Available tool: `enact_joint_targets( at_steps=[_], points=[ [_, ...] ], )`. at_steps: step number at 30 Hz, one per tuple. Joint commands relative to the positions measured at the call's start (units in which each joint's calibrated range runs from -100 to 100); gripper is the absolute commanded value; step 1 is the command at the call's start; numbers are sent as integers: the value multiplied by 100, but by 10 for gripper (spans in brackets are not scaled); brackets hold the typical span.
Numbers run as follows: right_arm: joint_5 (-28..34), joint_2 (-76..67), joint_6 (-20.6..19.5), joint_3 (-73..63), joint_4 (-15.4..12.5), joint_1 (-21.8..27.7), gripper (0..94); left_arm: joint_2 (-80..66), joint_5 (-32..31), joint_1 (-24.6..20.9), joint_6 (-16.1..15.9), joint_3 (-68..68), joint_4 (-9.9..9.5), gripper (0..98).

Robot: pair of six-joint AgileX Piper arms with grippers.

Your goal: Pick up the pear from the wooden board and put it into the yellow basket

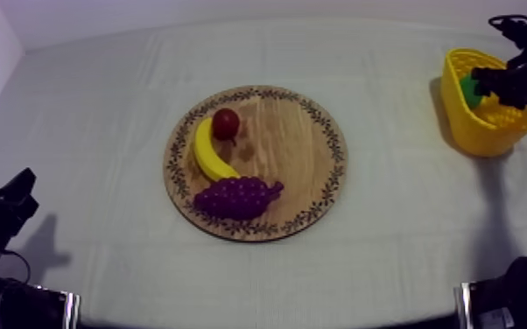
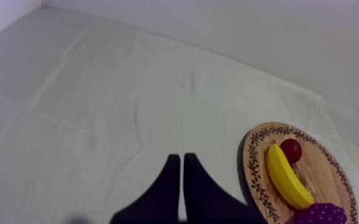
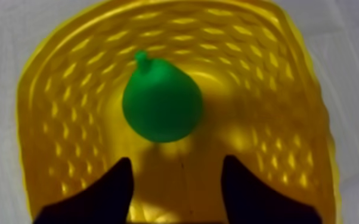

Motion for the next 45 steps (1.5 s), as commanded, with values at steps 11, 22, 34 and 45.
enact_joint_targets(
  at_steps=[11,22,34,45],
  points=[
    [-28,-1222,732,594,-543,-93,15,0,1,1,1,2,-2,1],
    [-598,-3351,1641,2214,-1501,-352,5,0,1,1,1,2,-2,1],
    [-584,-5950,2519,4261,-2308,-460,5,0,1,1,1,2,-2,1],
    [419,-8006,2429,5263,-2208,-220,5,0,1,1,1,2,-2,1]
  ],
)
